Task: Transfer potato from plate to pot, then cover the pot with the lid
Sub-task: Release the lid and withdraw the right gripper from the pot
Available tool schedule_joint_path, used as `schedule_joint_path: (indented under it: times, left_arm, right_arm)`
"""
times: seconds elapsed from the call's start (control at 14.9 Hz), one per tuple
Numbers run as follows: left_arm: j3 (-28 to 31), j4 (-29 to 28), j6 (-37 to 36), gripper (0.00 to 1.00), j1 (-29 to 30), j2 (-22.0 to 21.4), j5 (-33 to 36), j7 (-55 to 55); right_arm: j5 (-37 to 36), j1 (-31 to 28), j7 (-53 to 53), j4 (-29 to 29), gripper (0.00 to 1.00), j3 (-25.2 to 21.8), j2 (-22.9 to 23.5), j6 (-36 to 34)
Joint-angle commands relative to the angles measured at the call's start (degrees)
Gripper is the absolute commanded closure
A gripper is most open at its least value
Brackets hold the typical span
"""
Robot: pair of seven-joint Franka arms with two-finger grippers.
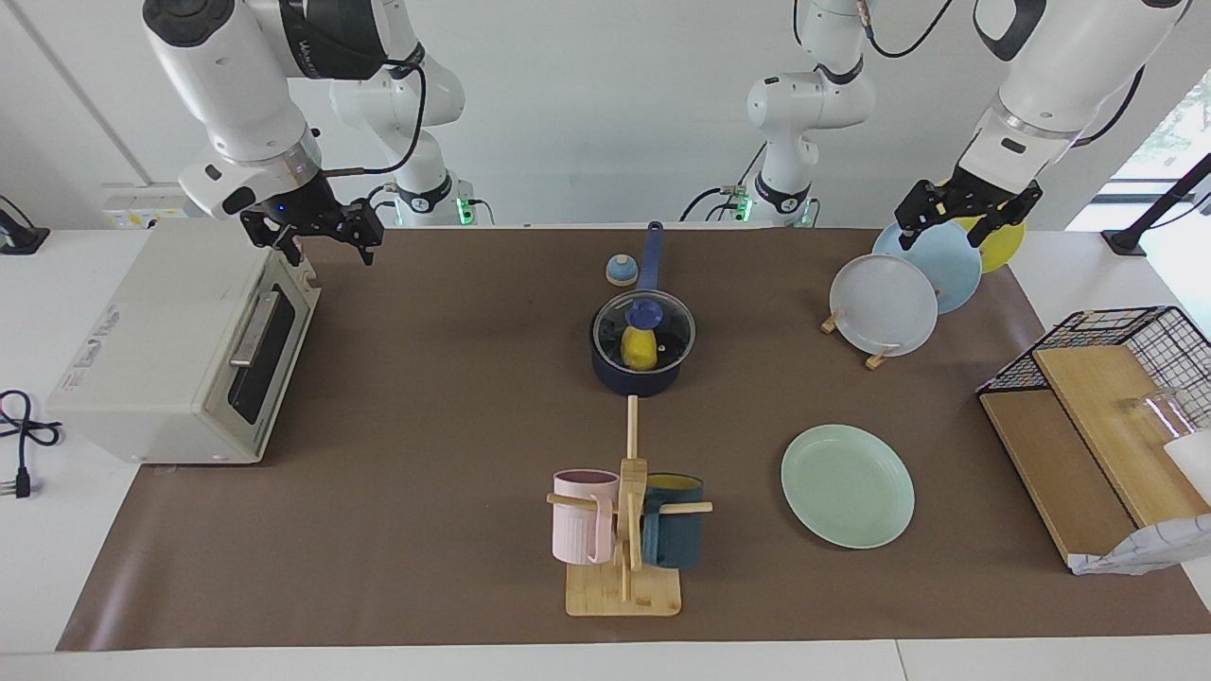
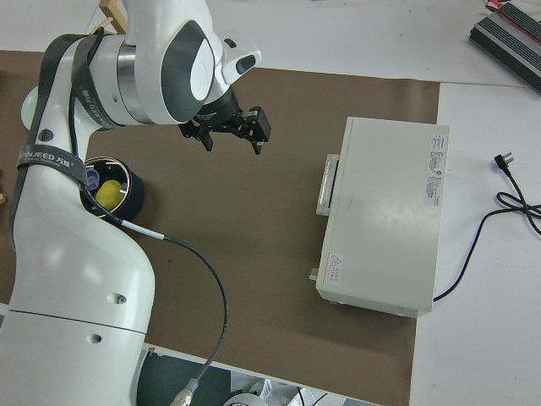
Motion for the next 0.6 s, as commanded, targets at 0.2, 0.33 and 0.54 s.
schedule_joint_path:
  times: [0.2,0.33,0.54]
  left_arm:
    - [-0.49,-0.63,-0.22,0.0,0.93,-1.01,-0.72,-0.44]
    - [-0.49,-0.71,-0.22,0.0,0.93,-1.01,-0.72,-0.44]
    - [-0.49,-0.63,-0.22,0.0,0.93,-1.01,-0.72,-0.44]
  right_arm:
    - [0.02,-1.54,-1.36,1.56,0.0,1.35,0.64,-0.84]
    - [0.2,-1.98,-1.28,1.48,0.0,1.53,0.2,-0.93]
    - [0.29,-2.42,-1.36,0.78,0.0,2.06,-1.11,-2.51]
